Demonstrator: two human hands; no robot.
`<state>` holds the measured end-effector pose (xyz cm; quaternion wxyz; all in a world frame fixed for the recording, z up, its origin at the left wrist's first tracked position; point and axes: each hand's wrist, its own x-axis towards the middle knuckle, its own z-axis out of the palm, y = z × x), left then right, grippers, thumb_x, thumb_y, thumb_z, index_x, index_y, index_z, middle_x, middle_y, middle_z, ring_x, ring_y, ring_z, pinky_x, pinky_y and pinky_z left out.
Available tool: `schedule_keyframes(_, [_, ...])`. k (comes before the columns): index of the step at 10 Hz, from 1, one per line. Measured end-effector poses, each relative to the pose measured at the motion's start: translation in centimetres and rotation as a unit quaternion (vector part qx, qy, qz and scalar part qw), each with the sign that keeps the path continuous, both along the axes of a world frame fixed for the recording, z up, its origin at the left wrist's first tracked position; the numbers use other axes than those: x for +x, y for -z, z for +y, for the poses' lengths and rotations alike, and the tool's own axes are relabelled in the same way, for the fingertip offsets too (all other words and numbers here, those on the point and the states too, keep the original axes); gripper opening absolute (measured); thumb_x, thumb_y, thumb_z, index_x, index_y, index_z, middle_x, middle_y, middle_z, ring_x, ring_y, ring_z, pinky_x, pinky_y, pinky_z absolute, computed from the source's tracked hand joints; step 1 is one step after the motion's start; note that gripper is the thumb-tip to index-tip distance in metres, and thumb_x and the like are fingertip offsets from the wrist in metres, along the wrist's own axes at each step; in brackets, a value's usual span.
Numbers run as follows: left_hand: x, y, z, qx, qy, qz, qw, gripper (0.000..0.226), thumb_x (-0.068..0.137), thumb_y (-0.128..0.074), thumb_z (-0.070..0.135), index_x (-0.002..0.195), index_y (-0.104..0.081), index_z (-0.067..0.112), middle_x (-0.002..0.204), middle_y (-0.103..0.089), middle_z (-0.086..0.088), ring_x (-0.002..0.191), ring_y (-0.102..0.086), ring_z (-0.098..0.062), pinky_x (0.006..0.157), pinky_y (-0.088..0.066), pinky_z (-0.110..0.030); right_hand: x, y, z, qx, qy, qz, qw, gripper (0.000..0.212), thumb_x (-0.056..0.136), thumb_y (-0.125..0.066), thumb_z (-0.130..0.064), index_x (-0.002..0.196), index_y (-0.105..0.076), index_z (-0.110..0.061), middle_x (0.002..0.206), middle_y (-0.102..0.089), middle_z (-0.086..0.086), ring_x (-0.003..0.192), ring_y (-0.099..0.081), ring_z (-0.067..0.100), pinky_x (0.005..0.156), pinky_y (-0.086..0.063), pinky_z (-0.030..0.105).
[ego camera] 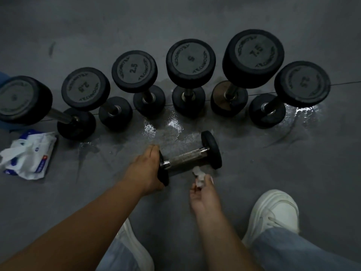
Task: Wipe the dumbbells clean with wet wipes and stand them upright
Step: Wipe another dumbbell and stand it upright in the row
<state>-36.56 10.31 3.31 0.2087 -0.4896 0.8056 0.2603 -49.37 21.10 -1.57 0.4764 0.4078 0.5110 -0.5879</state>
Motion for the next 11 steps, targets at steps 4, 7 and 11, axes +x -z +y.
schedule_keyframes(4, [-0.3, -0.8, 0.1, 0.003, -0.004, -0.016, 1.000, 0.121, 0.055, -0.087, 0.040, 0.150, -0.016, 0.015, 0.153, -0.025, -0.001, 0.123, -0.049, -0.032, 0.100, -0.042, -0.038, -2.1, -2.6, -4.9, -0.053, -0.015, -0.038, 0.998, 0.020, 0.097, -0.038, -0.014, 0.099, -0.058, -0.019, 0.096, -0.056, -0.003, 0.123, -0.046, 0.011, 0.095, -0.029, 0.028])
schedule_keyframes(7, [-0.6, -1.4, 0.2, -0.006, 0.003, -0.005, 1.000, 0.111, 0.059, -0.086, 0.039, 0.146, -0.022, 0.015, 0.149, -0.028, 0.001, 0.124, -0.049, -0.028, 0.098, -0.039, -0.035, -2.1, -5.0, -5.9, 0.141, -0.733, 0.581, 0.325, 0.051, 0.096, -0.036, -0.010, 0.147, -0.033, -0.009, 0.154, -0.029, 0.004, 0.114, -0.055, 0.026, 0.081, -0.049, 0.039])
schedule_keyframes(11, [-0.6, -1.8, -0.3, 0.012, 0.014, -0.037, 0.999, 0.122, 0.060, -0.088, 0.043, 0.152, -0.013, 0.015, 0.156, -0.022, 0.000, 0.133, -0.044, -0.027, 0.107, -0.035, -0.039, -3.3, -4.8, -4.7, 0.168, -0.824, 0.518, 0.154, 0.056, 0.094, -0.037, -0.004, 0.147, -0.019, 0.006, 0.156, -0.018, 0.020, 0.099, -0.065, 0.031, 0.071, -0.051, 0.035])
